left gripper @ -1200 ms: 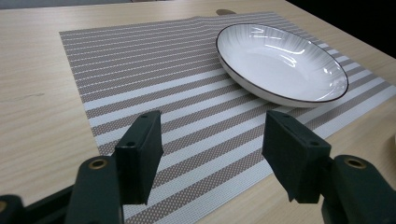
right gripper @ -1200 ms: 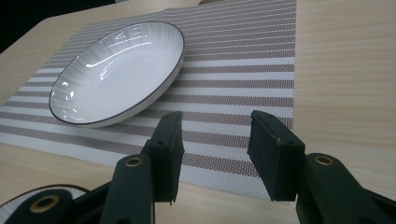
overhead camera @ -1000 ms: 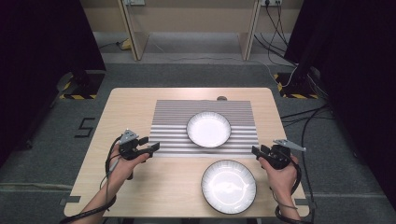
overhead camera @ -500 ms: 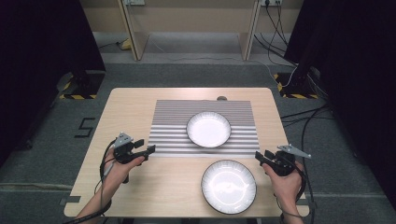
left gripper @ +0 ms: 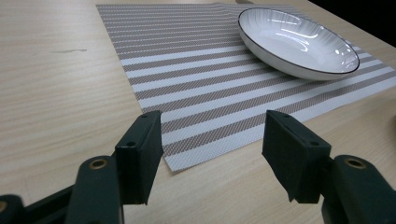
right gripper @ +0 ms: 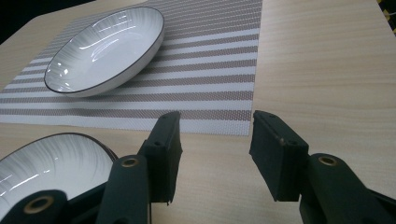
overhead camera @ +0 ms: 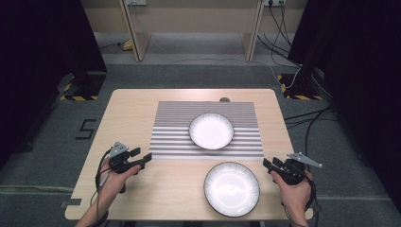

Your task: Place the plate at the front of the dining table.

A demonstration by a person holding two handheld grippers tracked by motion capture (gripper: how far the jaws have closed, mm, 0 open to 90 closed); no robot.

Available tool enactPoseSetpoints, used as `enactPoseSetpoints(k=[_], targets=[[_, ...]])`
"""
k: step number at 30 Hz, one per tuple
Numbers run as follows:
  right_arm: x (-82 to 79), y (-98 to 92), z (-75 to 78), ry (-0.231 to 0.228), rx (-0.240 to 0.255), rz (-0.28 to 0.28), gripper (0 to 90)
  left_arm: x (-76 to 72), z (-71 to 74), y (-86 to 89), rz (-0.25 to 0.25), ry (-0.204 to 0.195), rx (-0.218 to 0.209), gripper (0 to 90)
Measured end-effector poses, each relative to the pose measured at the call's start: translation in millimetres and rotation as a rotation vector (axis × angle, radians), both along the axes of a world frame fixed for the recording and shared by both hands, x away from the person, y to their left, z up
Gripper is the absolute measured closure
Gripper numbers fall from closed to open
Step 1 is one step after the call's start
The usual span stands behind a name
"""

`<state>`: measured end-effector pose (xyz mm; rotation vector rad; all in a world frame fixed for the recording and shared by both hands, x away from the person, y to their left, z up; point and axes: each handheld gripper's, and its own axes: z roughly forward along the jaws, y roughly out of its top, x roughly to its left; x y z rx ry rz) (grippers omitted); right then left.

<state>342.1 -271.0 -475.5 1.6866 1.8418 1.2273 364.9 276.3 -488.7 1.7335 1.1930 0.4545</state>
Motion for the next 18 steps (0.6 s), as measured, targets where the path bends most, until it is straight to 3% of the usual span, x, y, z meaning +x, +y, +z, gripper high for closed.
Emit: enactPoseSetpoints(k=[18], targets=[[-21.6, -11.5, -5.9, -0.002, -0.002, -0.031, 52.5, -15.3, -3.1, 24.9, 0.041, -0.003, 0.005, 37.3]])
